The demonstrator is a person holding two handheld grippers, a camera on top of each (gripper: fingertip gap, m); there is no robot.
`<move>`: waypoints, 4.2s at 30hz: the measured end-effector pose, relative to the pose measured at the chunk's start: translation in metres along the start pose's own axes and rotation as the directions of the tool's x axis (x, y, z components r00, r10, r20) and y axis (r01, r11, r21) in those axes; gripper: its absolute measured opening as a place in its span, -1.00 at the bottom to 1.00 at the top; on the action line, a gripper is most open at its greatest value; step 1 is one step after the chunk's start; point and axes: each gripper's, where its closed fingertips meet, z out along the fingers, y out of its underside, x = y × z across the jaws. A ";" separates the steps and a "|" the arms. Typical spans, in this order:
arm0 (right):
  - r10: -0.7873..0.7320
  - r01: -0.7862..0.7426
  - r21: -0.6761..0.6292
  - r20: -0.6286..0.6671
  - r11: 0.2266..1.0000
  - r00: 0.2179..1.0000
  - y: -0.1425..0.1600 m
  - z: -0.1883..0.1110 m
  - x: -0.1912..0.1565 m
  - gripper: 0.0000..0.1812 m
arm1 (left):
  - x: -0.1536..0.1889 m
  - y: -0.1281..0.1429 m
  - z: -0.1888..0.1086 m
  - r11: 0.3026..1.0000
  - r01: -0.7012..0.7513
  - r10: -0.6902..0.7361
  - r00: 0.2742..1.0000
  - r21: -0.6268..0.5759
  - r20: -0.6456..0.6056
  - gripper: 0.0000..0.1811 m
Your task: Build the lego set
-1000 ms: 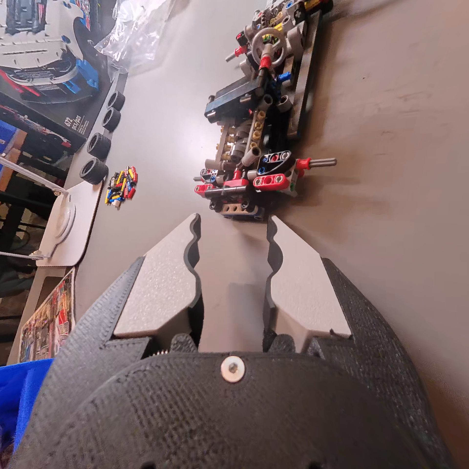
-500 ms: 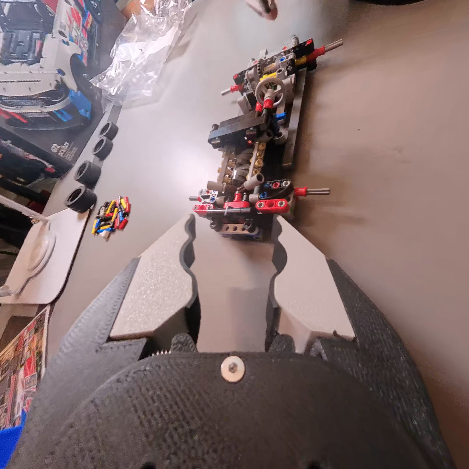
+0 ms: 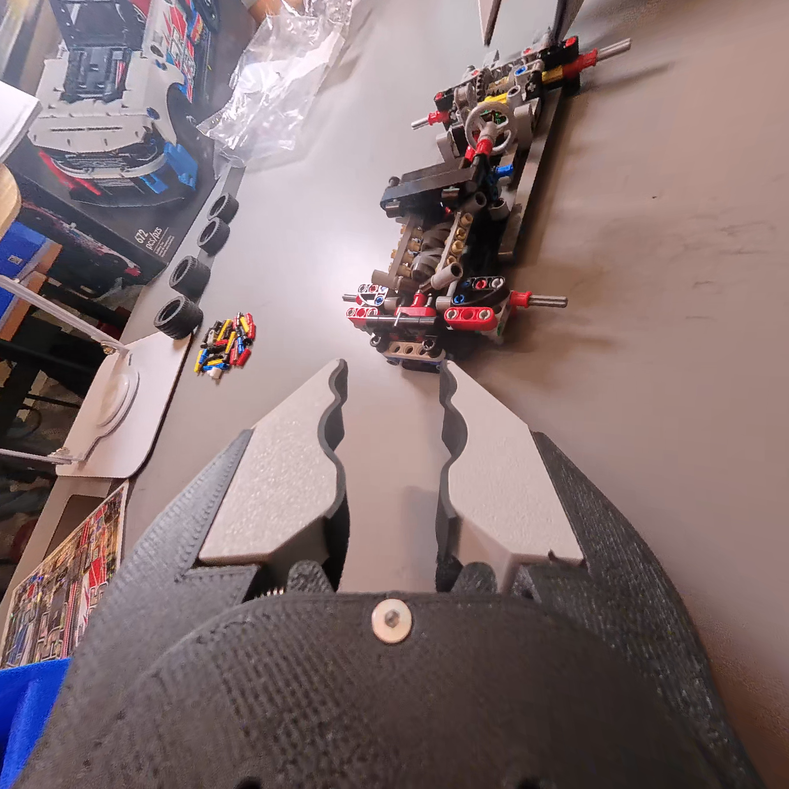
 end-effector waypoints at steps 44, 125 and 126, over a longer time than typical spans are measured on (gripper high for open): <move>-0.096 0.132 0.122 -0.268 0.984 0.959 -0.028 0.006 0.048 -0.95 | 0.000 -0.026 0.000 0.997 0.077 -0.071 0.981 0.026 -0.180 -0.57; 0.532 -0.573 0.287 0.214 0.767 0.819 -0.015 0.067 0.094 -0.53 | -0.023 0.025 -0.019 0.915 0.402 -0.400 0.913 -0.011 0.085 -0.35; 0.533 -0.574 0.288 0.212 0.767 0.819 -0.014 0.067 0.094 -0.53 | -0.024 0.026 -0.018 0.918 0.397 -0.394 0.914 -0.011 0.094 -0.35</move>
